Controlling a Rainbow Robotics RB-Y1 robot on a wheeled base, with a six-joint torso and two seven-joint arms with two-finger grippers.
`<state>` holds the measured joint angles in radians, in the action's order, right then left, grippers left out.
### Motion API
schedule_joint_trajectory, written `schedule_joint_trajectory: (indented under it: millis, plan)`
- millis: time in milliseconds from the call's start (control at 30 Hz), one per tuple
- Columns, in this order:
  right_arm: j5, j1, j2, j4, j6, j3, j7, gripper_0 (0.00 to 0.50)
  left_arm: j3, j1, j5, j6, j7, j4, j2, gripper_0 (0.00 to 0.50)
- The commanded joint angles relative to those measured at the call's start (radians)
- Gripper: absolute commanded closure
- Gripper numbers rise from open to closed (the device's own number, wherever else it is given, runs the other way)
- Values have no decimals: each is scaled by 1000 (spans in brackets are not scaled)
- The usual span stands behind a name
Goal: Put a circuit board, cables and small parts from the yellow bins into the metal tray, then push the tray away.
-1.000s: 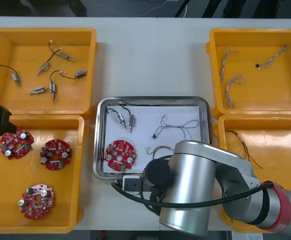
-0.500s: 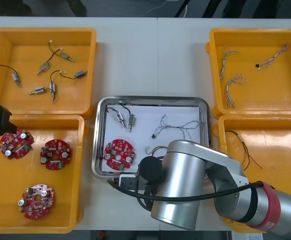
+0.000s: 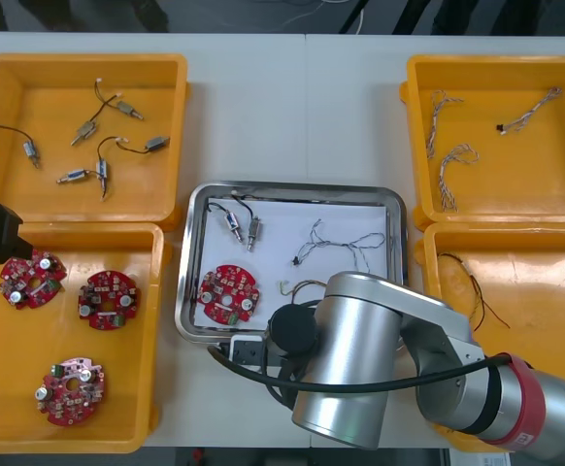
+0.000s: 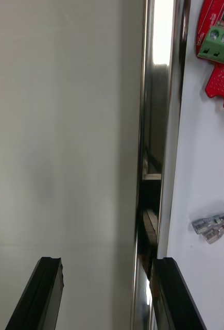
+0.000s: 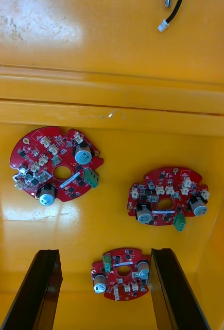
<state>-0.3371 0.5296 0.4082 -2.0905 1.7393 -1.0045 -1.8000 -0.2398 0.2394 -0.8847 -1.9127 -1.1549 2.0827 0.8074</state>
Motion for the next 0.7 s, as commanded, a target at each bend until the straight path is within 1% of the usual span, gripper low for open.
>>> schedule_joint_trajectory:
  millis: [33,100,300,400,567,700]
  plan:
    - [-13,-14,-20,-66,54,63,-10,9,-33,-12,-8,-7,-35,31,45,0]
    - [-11,-14,-23,-66,52,69,-12,9,-33,-12,-8,-7,-35,31,45,0]
    - [1,-13,-57,-66,52,89,-10,11,-33,-12,-8,-7,-35,31,45,0]
    - [18,-13,-72,-63,51,89,-10,9,-33,-12,-8,-7,-35,31,45,0]
    - [21,-14,-97,-25,37,89,-13,9,-33,-12,-8,-7,-35,31,45,0]
    - [27,-14,-97,-13,23,81,-13,11,-33,-12,-8,-7,-35,31,45,0]
